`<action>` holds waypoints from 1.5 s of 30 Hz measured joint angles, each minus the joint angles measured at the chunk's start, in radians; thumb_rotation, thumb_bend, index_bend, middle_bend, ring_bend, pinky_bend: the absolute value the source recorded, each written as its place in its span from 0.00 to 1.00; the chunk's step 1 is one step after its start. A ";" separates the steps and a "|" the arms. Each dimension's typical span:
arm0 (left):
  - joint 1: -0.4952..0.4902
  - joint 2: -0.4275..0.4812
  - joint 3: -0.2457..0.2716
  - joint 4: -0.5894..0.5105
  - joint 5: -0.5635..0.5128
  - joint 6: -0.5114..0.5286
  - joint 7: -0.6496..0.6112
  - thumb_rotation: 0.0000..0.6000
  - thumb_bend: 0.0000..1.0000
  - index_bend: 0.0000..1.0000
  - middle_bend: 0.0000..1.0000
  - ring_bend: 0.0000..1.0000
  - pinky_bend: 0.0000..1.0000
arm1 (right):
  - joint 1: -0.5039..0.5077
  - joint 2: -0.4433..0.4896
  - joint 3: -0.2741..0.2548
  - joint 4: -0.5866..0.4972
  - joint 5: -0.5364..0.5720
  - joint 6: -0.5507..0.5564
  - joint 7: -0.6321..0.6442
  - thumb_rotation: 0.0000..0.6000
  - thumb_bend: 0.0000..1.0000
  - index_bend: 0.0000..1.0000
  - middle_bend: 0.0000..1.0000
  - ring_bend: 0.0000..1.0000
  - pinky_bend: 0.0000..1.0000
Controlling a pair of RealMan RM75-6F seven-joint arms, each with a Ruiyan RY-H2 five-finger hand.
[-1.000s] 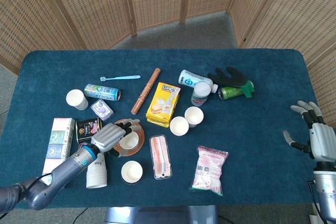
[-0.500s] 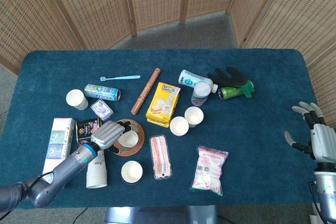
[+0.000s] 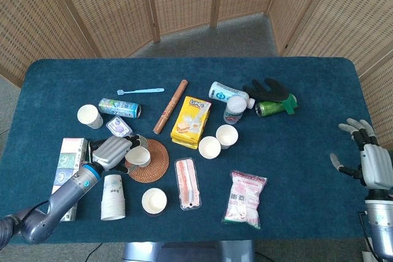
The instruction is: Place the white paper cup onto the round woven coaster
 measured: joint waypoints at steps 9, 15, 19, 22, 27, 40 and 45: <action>0.009 -0.016 -0.001 0.023 0.008 0.012 -0.013 1.00 0.38 0.29 0.25 0.28 0.50 | -0.005 -0.002 -0.001 -0.004 0.000 0.001 -0.002 1.00 0.36 0.23 0.16 0.00 0.30; 0.005 -0.030 -0.001 0.038 0.012 0.001 -0.017 1.00 0.38 0.28 0.24 0.27 0.48 | -0.008 0.001 0.001 -0.004 0.001 0.001 0.001 1.00 0.35 0.23 0.16 0.00 0.30; 0.002 -0.037 0.003 0.043 0.014 -0.006 0.000 1.00 0.38 0.25 0.21 0.22 0.43 | -0.010 -0.003 0.002 0.001 0.004 0.000 0.007 1.00 0.35 0.23 0.15 0.00 0.30; 0.002 -0.037 0.005 0.041 0.015 -0.005 0.009 1.00 0.38 0.19 0.13 0.12 0.39 | -0.012 -0.003 0.003 0.002 0.004 0.002 0.011 1.00 0.35 0.23 0.15 0.00 0.30; 0.001 -0.024 0.009 0.025 0.014 -0.016 0.004 1.00 0.38 0.06 0.01 0.00 0.26 | -0.016 -0.001 0.005 0.002 0.002 0.008 0.019 1.00 0.35 0.23 0.16 0.00 0.30; 0.031 0.057 0.008 -0.057 0.075 0.061 -0.035 0.96 0.38 0.00 0.00 0.00 0.00 | -0.016 0.002 0.010 -0.001 -0.007 0.010 0.026 1.00 0.35 0.22 0.15 0.00 0.30; 0.098 0.123 0.010 -0.114 0.113 0.195 -0.039 0.96 0.38 0.00 0.00 0.00 0.00 | -0.009 0.007 0.006 -0.008 -0.014 -0.001 -0.006 1.00 0.35 0.22 0.14 0.00 0.30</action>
